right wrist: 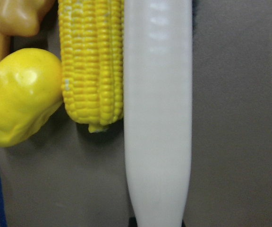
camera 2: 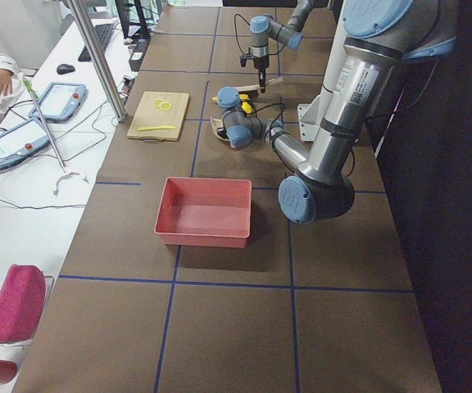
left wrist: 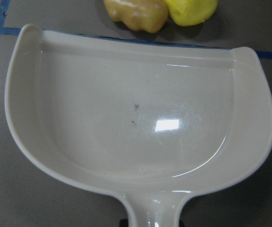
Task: Sweep and dump trash into bin
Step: 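Sweep the corn, pepper and ginger into the dustpan with the right gripper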
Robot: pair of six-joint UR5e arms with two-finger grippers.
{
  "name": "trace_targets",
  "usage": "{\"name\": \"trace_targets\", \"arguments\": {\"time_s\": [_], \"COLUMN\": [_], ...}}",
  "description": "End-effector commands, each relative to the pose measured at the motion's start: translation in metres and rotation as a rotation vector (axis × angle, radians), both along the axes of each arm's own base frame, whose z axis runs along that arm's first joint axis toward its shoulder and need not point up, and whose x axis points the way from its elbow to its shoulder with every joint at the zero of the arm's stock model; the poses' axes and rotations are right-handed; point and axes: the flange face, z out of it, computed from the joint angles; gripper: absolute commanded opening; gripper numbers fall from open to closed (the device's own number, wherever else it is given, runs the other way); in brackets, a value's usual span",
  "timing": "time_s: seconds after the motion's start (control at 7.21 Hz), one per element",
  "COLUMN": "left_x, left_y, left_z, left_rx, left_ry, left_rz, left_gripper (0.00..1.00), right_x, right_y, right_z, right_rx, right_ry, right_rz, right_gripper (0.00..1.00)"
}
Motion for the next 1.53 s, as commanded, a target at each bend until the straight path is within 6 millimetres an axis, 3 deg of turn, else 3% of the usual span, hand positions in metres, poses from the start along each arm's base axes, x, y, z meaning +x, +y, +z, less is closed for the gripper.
{"name": "trace_targets", "arguments": {"time_s": [0.0, 0.97, 1.39], "left_x": [0.0, 0.0, 0.0], "left_y": [0.0, 0.0, 0.0], "left_z": [0.001, 0.001, 0.001], "left_rx": [-0.002, -0.002, -0.001], "left_ry": [-0.001, -0.001, -0.001], "left_rz": [-0.001, -0.001, 0.0], "left_gripper": [0.0, 0.0, 0.0], "right_x": [-0.016, -0.047, -0.075], "right_y": [-0.003, 0.007, 0.008], "right_z": [-0.01, -0.054, -0.073], "right_rx": [0.01, 0.091, 0.128], "right_ry": [-0.005, -0.047, -0.052], "right_rz": [0.006, 0.029, 0.045], "right_gripper": [0.0, 0.0, 0.0]}}
